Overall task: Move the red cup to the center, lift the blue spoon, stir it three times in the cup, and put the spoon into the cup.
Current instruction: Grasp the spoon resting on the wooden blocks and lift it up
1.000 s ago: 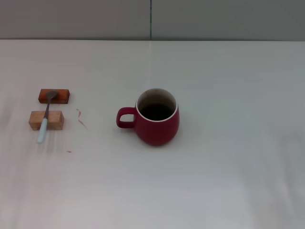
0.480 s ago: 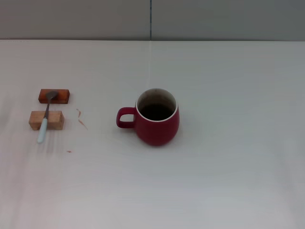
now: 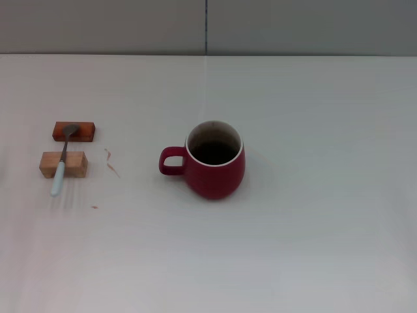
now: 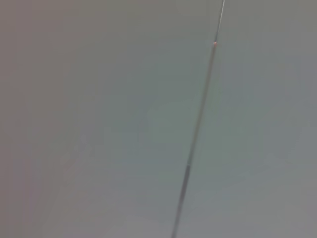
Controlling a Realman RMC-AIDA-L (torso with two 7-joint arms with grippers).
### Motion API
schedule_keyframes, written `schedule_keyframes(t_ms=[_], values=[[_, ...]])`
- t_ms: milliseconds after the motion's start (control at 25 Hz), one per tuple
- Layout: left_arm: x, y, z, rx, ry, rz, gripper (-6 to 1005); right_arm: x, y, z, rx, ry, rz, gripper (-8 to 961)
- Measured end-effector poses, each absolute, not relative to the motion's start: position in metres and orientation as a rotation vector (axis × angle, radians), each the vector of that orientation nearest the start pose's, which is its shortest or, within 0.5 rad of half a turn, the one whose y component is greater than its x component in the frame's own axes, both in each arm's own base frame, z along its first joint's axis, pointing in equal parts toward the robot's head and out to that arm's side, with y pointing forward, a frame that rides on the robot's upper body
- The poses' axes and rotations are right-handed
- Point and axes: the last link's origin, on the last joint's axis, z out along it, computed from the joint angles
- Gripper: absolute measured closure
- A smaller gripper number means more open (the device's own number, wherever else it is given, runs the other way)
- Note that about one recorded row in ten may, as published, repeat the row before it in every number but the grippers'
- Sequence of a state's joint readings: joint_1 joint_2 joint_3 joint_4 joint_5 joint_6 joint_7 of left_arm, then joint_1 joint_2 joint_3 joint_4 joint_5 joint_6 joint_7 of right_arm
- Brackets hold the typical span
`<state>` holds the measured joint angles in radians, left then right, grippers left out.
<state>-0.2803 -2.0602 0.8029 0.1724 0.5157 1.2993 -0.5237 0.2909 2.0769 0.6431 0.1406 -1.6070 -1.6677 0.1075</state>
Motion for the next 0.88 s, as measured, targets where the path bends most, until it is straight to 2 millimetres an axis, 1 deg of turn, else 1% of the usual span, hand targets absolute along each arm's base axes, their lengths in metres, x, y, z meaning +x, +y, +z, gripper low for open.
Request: schedule_keyframes(t_ms=[40, 120, 160, 200, 280, 320, 360, 440, 480, 520, 560, 600, 720, 760, 840, 880], values=[[-0.389, 0.278, 0.067, -1.318, -0.647, -0.851, 157, 0.367, 0.253, 0.075, -0.951, 0.369, 0.771, 267], [-0.386, 0.27, 0.06, -1.369, -0.649, -0.877, 156, 0.368, 0.259, 0.076, -0.965, 0.376, 0.759, 267], [-0.385, 0.265, 0.056, -1.392, -0.649, -0.886, 156, 0.368, 0.267, 0.076, -0.976, 0.385, 0.75, 267], [-0.385, 0.261, 0.053, -1.407, -0.65, -0.89, 156, 0.368, 0.267, 0.076, -0.976, 0.385, 0.75, 268], [-0.384, 0.249, 0.045, -1.438, -0.655, -0.901, 156, 0.368, 0.275, 0.077, -0.986, 0.395, 0.743, 268], [-0.384, 0.243, 0.043, -1.445, -0.657, -0.907, 156, 0.367, 0.278, 0.077, -0.991, 0.397, 0.74, 268], [-0.383, 0.234, 0.039, -1.451, -0.659, -0.922, 156, 0.365, 0.286, 0.078, -1.003, 0.395, 0.735, 267], [-0.382, 0.221, 0.034, -1.448, -0.664, -0.94, 157, 0.365, 0.289, 0.079, -1.009, 0.395, 0.733, 267], [-0.382, 0.207, 0.028, -1.437, -0.669, -0.941, 157, 0.363, 0.296, 0.08, -1.02, 0.392, 0.729, 267], [-0.382, 0.207, 0.028, -1.437, -0.669, -0.941, 157, 0.363, 0.296, 0.08, -1.02, 0.392, 0.729, 266], [-0.382, 0.196, 0.021, -1.438, -0.66, -0.91, 157, 0.361, 0.303, 0.081, -1.03, 0.39, 0.726, 266], [-0.382, 0.196, 0.021, -1.438, -0.66, -0.91, 157, 0.361, 0.303, 0.081, -1.03, 0.39, 0.726, 266], [-0.379, 0.182, 0.011, -1.455, -0.616, -0.84, 157, 0.359, 0.309, 0.082, -1.04, 0.387, 0.718, 267], [-0.377, 0.173, 0.003, -1.459, -0.595, -0.779, 157, 0.359, 0.31, 0.083, -1.042, 0.386, 0.717, 267], [-0.376, 0.17, 0.0, -1.457, -0.585, -0.754, 157, 0.358, 0.314, 0.084, -1.047, 0.381, 0.715, 267], [-0.373, 0.164, -0.006, -1.453, -0.587, -0.716, 157, 0.356, 0.317, 0.085, -1.051, 0.375, 0.712, 268]])
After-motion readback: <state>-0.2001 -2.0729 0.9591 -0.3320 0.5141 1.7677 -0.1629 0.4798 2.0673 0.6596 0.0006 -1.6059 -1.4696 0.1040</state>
